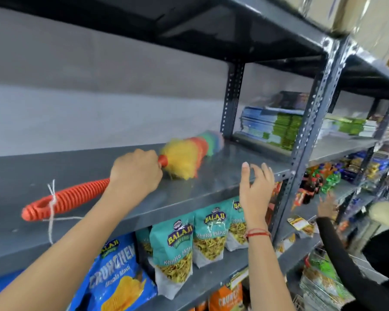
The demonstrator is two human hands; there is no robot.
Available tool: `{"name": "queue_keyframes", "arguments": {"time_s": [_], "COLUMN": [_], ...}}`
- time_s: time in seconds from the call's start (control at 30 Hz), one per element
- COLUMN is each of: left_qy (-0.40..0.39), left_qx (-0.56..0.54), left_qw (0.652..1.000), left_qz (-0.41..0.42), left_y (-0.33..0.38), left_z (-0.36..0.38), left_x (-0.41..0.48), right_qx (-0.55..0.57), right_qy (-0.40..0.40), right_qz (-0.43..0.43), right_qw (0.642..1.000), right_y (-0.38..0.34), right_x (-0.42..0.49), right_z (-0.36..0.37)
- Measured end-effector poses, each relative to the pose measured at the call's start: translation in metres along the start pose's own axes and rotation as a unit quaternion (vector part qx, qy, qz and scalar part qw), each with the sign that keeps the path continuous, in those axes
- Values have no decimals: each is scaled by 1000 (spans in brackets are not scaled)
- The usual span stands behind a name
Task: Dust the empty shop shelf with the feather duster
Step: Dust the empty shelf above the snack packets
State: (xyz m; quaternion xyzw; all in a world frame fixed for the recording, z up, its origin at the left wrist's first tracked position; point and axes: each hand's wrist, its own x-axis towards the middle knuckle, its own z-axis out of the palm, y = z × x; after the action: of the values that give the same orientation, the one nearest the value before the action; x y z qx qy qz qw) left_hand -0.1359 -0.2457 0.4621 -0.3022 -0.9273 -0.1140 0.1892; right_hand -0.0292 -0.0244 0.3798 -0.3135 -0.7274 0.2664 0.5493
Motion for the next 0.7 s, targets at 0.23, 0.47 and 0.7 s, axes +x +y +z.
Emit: {"name": "queue_keyframes", "arguments": {"time_s": [0.23,0.47,0.7], "left_qy": [-47,-25,-119], "left_qx": [-16,-18,-51], "left_qw": [999,999,991], "left_qz": [-10,7,-43], "left_y": [36,45,40], "left_z": [4,11,22], "left_x": [2,7,20], "right_qx": [-51,-35,-21], "right_qy": [-118,-51,-18], "right_qz": [-142,-158,-177], "right_qw": [981,985,984], "right_y": [25,36,40], "right_x": [9,5,6], "right_z": [21,33,39]}}
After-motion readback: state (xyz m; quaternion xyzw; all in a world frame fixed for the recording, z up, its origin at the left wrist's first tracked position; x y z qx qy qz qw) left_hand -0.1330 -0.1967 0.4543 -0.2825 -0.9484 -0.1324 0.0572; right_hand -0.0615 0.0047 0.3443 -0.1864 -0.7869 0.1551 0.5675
